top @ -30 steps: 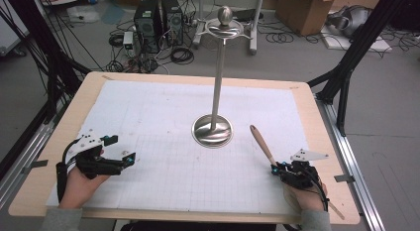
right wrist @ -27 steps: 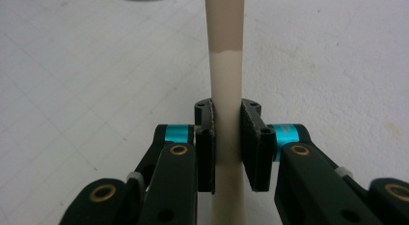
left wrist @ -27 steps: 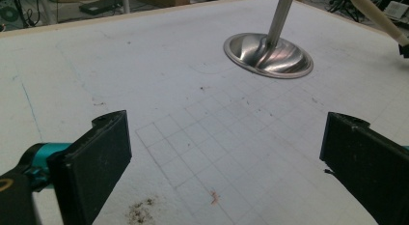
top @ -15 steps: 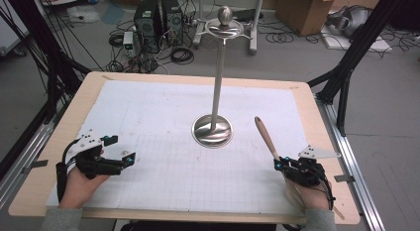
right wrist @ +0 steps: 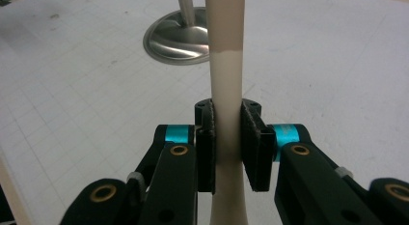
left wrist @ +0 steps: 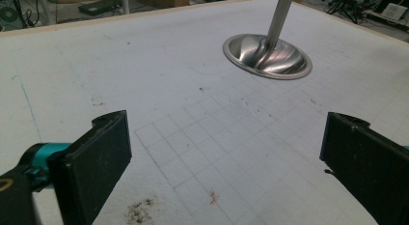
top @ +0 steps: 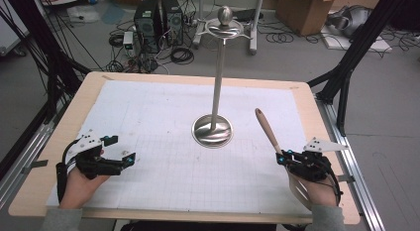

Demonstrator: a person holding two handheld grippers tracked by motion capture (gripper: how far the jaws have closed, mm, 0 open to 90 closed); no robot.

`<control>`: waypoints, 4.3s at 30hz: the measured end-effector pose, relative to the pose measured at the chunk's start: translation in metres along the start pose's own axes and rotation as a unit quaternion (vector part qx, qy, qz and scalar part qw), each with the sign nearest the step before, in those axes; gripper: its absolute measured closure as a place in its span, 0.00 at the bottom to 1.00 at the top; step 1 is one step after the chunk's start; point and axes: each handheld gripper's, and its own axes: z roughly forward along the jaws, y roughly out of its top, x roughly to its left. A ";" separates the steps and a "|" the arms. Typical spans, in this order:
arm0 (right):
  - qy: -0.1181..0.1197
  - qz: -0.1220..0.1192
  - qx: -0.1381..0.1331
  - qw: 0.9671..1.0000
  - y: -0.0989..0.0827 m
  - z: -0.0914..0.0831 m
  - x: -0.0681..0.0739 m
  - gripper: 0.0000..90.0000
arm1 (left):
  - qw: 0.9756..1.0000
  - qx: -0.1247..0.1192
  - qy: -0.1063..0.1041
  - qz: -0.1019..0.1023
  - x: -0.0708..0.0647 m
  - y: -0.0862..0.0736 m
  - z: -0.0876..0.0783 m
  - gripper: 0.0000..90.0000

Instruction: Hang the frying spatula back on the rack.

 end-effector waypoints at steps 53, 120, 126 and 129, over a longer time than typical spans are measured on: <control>0.021 -0.059 -0.047 0.997 0.113 -0.041 0.024 0.87 | 1.000 -0.020 -0.013 -0.009 0.004 -0.002 -0.005 0.05; 0.050 -0.053 -0.076 0.994 0.174 -0.048 0.024 0.87 | 0.997 -0.045 -0.052 -0.024 0.000 -0.002 -0.020 0.05; 0.058 -0.054 -0.076 0.994 0.176 -0.044 0.024 0.87 | 0.997 -0.042 -0.052 -0.023 0.000 -0.002 -0.019 0.05; 0.059 -0.051 -0.076 0.994 0.175 -0.042 0.024 0.87 | 0.997 -0.043 -0.052 -0.023 0.001 -0.002 -0.020 0.05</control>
